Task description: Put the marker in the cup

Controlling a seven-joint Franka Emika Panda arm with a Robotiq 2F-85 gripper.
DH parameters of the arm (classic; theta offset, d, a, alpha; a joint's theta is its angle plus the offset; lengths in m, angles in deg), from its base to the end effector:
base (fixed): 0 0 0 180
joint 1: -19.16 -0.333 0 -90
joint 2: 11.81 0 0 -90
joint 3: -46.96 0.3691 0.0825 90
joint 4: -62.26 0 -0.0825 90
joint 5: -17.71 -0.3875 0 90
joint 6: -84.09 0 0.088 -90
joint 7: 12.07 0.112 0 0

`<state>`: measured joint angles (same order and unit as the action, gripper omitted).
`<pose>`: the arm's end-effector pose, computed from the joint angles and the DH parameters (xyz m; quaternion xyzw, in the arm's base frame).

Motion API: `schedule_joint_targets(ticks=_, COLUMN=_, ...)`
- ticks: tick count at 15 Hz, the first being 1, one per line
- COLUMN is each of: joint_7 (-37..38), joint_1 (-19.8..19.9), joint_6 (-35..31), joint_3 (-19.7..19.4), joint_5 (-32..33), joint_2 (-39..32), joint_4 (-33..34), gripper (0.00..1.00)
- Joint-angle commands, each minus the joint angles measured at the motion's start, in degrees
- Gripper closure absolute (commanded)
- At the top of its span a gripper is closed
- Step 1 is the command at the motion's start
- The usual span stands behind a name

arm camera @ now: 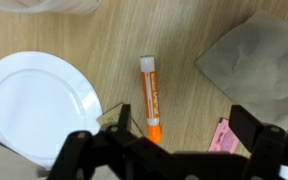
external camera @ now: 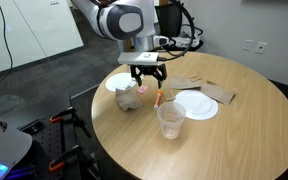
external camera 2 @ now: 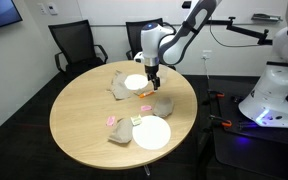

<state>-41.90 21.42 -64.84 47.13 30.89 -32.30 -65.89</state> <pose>0.5665 -0.0167 0.2501 0.9410 0.3333 -0.0138 0.0574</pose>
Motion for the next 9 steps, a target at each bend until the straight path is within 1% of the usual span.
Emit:
schedule_joint_targets(ticks=1, joint_7=-1.08, joint_1=2.06, joint_6=-1.44, joint_3=1.41, joint_5=-0.9, joint_2=-2.43, joint_4=1.4, gripper=0.0)
schedule_joint_targets(ticks=9, joint_7=-1.8, joint_1=3.33, joint_6=-0.31, joint_3=1.85, joint_5=-0.23, joint_2=-6.97, joint_4=6.03, gripper=0.0)
